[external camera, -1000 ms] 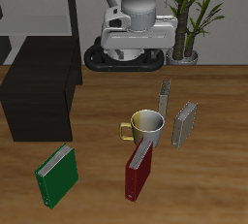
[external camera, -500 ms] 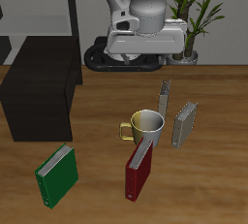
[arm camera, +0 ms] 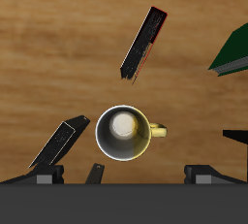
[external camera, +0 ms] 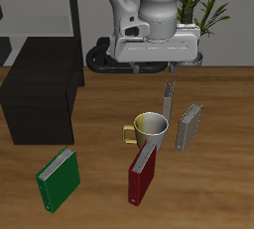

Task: Place the red book upright on top of the shelf

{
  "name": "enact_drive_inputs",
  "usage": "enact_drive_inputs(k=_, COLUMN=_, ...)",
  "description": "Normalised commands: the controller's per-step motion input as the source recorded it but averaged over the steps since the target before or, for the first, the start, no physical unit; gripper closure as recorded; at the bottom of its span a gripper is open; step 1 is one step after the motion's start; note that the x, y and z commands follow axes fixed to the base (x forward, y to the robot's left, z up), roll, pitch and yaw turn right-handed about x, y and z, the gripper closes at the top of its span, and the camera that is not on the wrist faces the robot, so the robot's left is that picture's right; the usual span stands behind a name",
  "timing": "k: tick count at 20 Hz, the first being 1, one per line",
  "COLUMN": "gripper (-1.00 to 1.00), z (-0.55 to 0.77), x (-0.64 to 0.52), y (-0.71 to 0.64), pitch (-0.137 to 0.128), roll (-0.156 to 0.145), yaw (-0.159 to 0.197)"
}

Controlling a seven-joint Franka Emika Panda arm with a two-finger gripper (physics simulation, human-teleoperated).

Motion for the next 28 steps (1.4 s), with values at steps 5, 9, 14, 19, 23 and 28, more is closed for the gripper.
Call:
enact_drive_inputs(k=5, gripper=-1.0, z=-0.02, x=0.41, y=-0.02, pitch=-0.033, roll=-0.007, yaw=-0.006)
enact_drive_inputs(k=9, gripper=-1.0, z=-0.05, x=0.4, y=-0.15, pitch=-0.045, roll=0.007, yaw=-0.059)
enact_drive_inputs(k=14, gripper=-1.0, z=-0.14, x=0.35, y=-0.19, pitch=-0.022, roll=-0.012, yaw=-0.04)
enact_drive_inputs(k=19, gripper=-1.0, z=-0.33, x=0.31, y=-0.12, pitch=-0.045, roll=-0.028, yaw=-0.061)
enact_drive_inputs(k=23, gripper=-1.0, z=-0.49, x=0.23, y=0.07, pitch=0.002, roll=0.026, yaw=-0.042)
enact_drive_inputs(k=28, gripper=-1.0, z=-0.24, x=0.08, y=0.04, pitch=-0.016, roll=-0.003, yaw=-0.013)
